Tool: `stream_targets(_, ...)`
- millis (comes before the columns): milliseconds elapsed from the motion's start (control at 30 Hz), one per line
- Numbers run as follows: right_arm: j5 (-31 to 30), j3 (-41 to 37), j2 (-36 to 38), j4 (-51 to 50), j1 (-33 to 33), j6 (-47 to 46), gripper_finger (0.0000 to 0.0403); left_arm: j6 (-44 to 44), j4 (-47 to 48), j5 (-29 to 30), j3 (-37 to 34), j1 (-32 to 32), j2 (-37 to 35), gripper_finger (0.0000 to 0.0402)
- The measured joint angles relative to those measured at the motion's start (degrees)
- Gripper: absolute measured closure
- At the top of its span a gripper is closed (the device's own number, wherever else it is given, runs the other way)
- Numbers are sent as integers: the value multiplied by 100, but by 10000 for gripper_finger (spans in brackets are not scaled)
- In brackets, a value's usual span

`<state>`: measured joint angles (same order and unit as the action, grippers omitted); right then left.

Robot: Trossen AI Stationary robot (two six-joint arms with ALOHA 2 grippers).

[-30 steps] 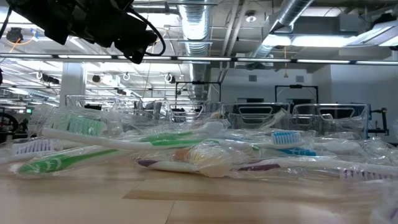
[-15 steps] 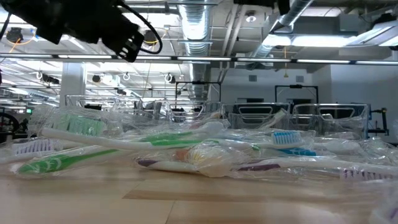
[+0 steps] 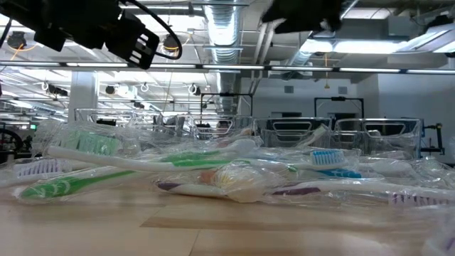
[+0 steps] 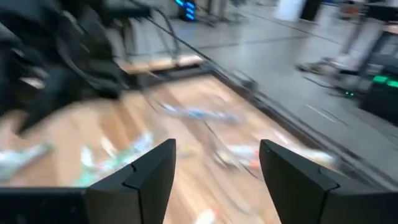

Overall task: Pick & Place Toothbrushes
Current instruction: Put the green toothbrush into the middle right transparent bin

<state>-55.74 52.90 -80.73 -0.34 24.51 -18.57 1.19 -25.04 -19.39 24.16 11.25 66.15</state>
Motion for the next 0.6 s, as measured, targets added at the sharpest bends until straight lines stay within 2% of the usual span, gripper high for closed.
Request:
stream_targets(100, -755, 0, 221, -1069, 271, -915, 178, -8, -14, 104, 0, 0, 0, 276)
stream_targets(200, -1237, 0, 430, -2044, 586, -1883, 178, -14, -42, 222, 0, 8, 0, 276)
stream_targets(400, -1726, 0, 473, -3270, 1375, -3222, 178, -13, -46, 494, 0, 171, 0, 267)
stream_targets(600, -2117, -85, 147, -3764, 1906, -4390, 178, 1, -174, 1232, 0, 488, 0, 217)
